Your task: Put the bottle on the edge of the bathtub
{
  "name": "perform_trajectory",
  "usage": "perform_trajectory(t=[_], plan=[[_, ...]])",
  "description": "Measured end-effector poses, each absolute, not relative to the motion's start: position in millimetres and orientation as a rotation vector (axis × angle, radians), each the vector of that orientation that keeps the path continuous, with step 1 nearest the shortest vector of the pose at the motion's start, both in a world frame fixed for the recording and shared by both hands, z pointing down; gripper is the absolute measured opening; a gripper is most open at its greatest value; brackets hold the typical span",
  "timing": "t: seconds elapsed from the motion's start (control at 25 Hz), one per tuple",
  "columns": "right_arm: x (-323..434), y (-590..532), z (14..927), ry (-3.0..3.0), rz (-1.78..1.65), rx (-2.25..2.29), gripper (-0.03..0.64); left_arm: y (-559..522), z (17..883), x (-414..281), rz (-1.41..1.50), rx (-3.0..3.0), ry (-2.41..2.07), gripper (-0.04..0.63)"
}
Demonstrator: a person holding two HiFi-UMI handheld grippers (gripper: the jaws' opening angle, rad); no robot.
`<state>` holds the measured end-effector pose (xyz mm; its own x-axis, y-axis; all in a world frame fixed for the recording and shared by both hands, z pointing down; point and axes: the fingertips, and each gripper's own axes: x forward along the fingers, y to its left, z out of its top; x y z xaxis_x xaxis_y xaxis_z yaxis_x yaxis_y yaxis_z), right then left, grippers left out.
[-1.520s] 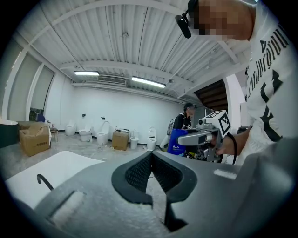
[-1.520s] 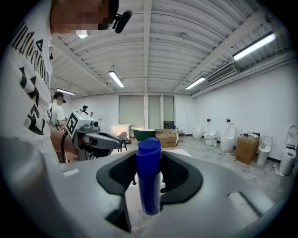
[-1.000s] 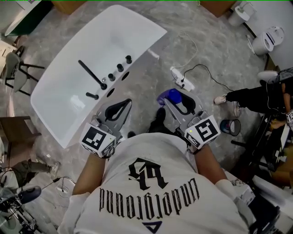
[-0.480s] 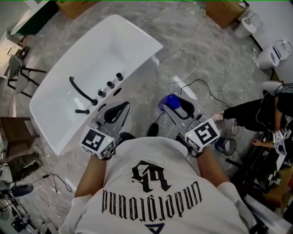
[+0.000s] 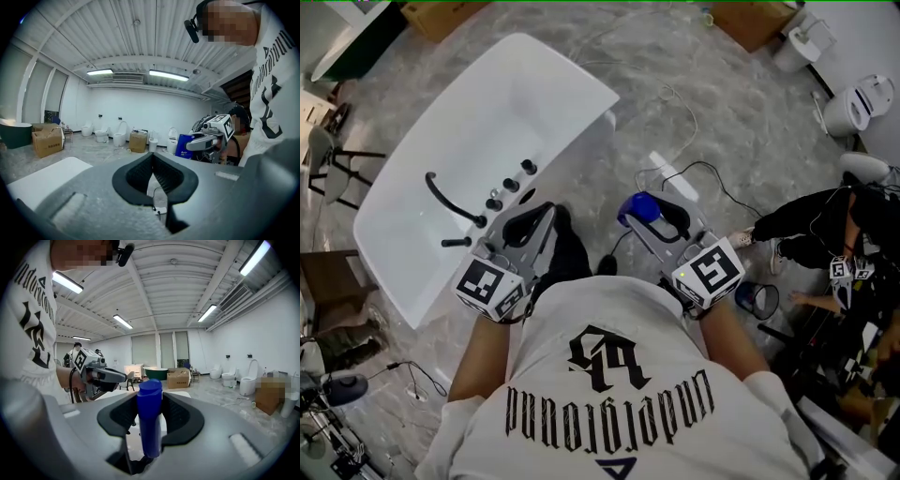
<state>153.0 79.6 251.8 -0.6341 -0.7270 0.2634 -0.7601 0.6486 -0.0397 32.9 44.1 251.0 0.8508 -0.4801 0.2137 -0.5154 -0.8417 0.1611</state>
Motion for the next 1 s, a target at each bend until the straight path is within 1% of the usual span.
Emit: perform_trajectory(t=[0.36, 0.52, 0.88, 1.0], plan=[[158.4, 13.1, 265.0, -2.606, 0.245, 1.204, 0.152, -28.4, 263.4, 38.7, 0.256, 2.798, -0.75, 0.005], [159.3, -28.3, 282.8, -2.593, 0.281, 1.195, 0.152, -63.9, 283.4, 39.1, 0.282, 2.774, -0.747, 0.006], [123.4, -125.3, 338.3, -2.523, 0.384, 1.099, 0.153, -156.5, 332.4, 8.6, 0.355, 2.701, -0.747, 0.005], [108.6, -146.8, 363.0, -2.48, 0.365, 1.042, 0.153, -175.6, 349.8, -1.2, 0.377, 2.669, -0.751, 0.005]])
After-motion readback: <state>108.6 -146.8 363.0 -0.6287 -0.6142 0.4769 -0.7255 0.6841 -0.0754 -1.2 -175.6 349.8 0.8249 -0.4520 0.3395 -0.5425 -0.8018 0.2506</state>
